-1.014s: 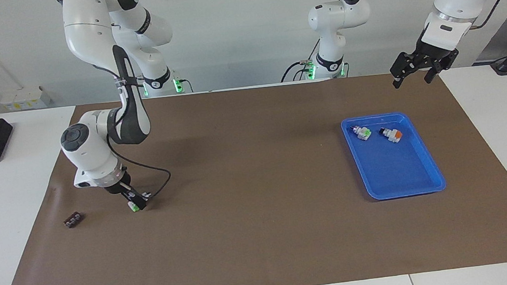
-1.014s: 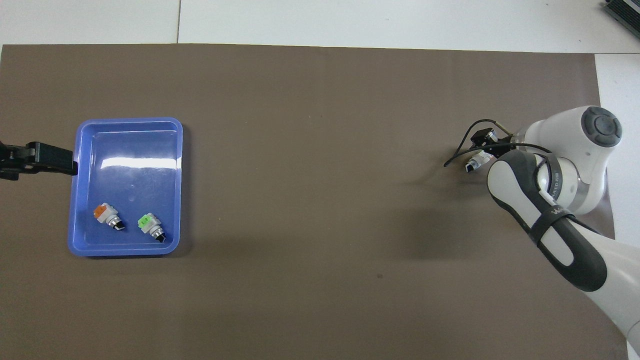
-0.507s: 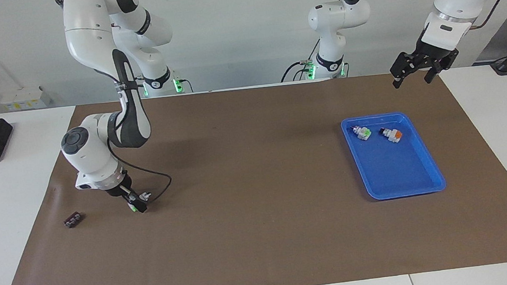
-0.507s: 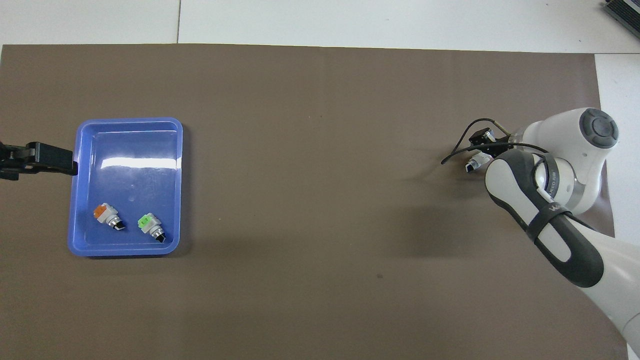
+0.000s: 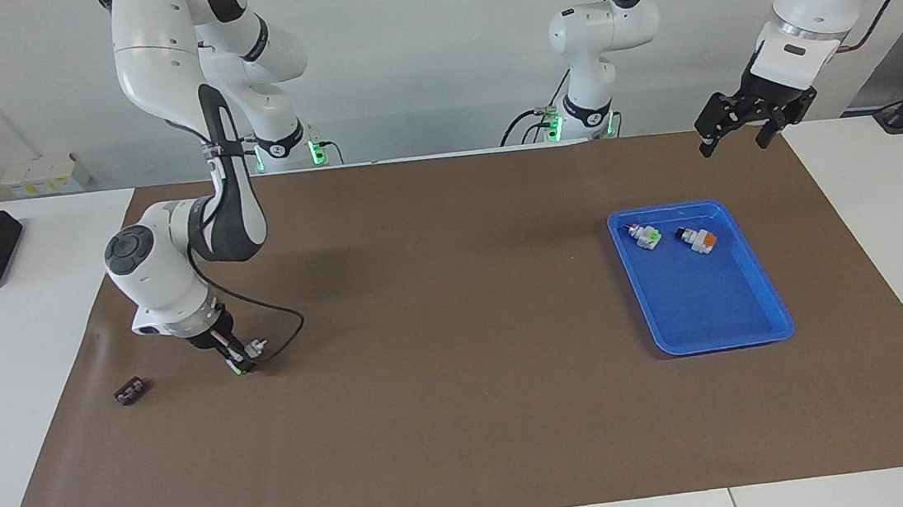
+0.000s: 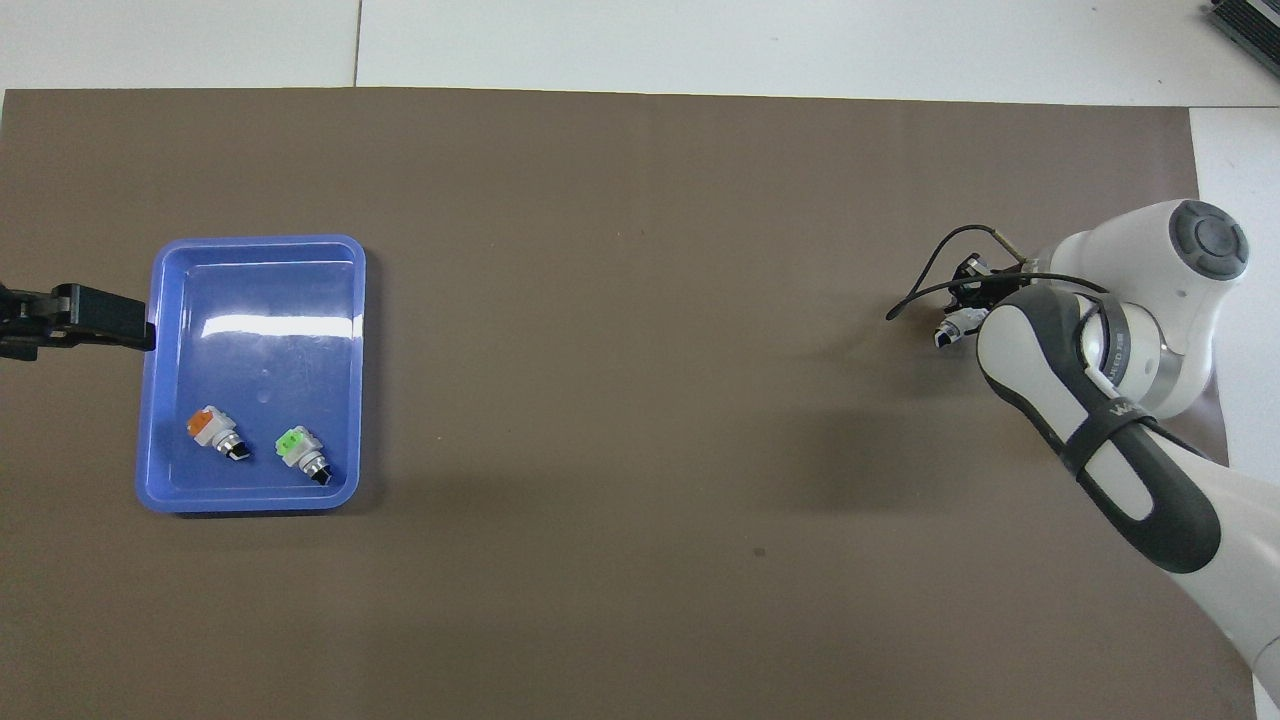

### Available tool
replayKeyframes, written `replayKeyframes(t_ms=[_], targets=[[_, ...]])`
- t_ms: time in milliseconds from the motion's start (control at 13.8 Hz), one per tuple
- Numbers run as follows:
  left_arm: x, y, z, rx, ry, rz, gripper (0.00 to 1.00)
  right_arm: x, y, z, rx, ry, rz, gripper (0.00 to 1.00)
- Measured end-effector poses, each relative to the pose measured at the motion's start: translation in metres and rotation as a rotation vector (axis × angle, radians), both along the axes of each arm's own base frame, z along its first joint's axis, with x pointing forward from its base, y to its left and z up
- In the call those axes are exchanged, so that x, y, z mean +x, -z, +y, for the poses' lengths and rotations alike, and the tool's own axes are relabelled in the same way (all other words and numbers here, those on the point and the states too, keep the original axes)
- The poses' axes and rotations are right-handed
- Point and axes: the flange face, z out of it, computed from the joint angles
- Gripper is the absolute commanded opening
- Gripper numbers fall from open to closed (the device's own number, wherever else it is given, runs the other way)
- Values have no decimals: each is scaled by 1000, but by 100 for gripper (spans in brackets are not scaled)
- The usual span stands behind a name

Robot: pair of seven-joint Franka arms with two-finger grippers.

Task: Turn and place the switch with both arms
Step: 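Grasp the small white-grey switch on the table with the right gripper, then lift the switch with the right gripper and carry it toward the tray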

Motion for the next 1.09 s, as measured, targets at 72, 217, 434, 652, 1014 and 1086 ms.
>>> replayKeyframes(t_ms=[72, 217, 434, 652, 1014, 1086], targets=[[0, 0, 0, 0, 0, 0, 100, 4, -9, 7, 64, 39, 0, 0], [0, 0, 0, 0, 0, 0, 100, 13, -34, 25, 206, 119, -18, 0], [0, 0, 0, 0, 0, 0, 100, 14, -72, 62, 305, 195, -9, 0], [0, 0, 0, 0, 0, 0, 100, 4, -125, 152, 399, 293, 24, 0], [0, 0, 0, 0, 0, 0, 100, -19, -207, 279, 557, 464, 64, 0], [0, 0, 0, 0, 0, 0, 100, -24, -216, 297, 598, 489, 62, 0]])
